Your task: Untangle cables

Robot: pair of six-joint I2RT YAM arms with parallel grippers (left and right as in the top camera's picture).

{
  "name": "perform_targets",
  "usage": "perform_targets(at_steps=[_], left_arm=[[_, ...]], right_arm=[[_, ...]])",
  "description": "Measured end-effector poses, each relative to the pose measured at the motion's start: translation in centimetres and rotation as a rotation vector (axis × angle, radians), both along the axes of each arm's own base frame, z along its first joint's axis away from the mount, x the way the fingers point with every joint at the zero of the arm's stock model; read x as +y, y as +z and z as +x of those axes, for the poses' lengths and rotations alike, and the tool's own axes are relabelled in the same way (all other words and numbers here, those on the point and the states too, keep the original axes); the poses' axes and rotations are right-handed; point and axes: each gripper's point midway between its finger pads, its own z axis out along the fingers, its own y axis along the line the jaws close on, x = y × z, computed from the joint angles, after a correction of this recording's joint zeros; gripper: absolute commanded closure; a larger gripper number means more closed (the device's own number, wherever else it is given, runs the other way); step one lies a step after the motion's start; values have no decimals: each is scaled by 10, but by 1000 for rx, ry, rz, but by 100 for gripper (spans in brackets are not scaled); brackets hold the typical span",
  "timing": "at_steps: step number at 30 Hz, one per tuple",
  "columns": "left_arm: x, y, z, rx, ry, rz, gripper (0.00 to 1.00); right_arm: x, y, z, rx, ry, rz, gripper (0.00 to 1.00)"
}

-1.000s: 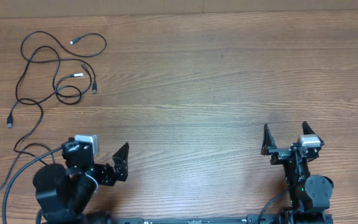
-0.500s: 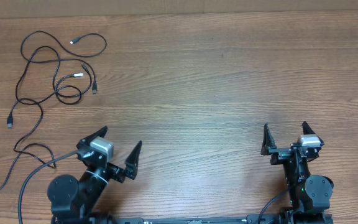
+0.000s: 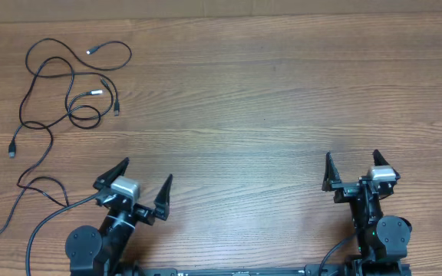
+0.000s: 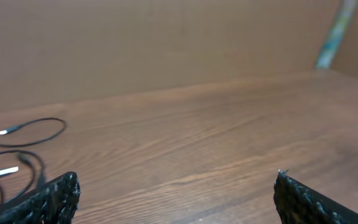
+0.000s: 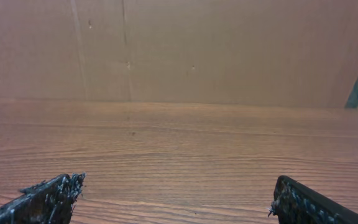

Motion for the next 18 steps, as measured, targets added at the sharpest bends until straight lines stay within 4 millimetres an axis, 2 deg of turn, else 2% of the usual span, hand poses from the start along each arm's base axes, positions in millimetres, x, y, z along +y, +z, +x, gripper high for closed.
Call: perform_targets(at_steps=[9, 18], left_arm=[[26, 9, 4, -19, 167, -72, 0], [30, 3, 14, -69, 198, -90, 0]], right_arm=[[0, 0, 0, 0, 0, 0, 0], [0, 0, 0, 0, 0, 0, 0]])
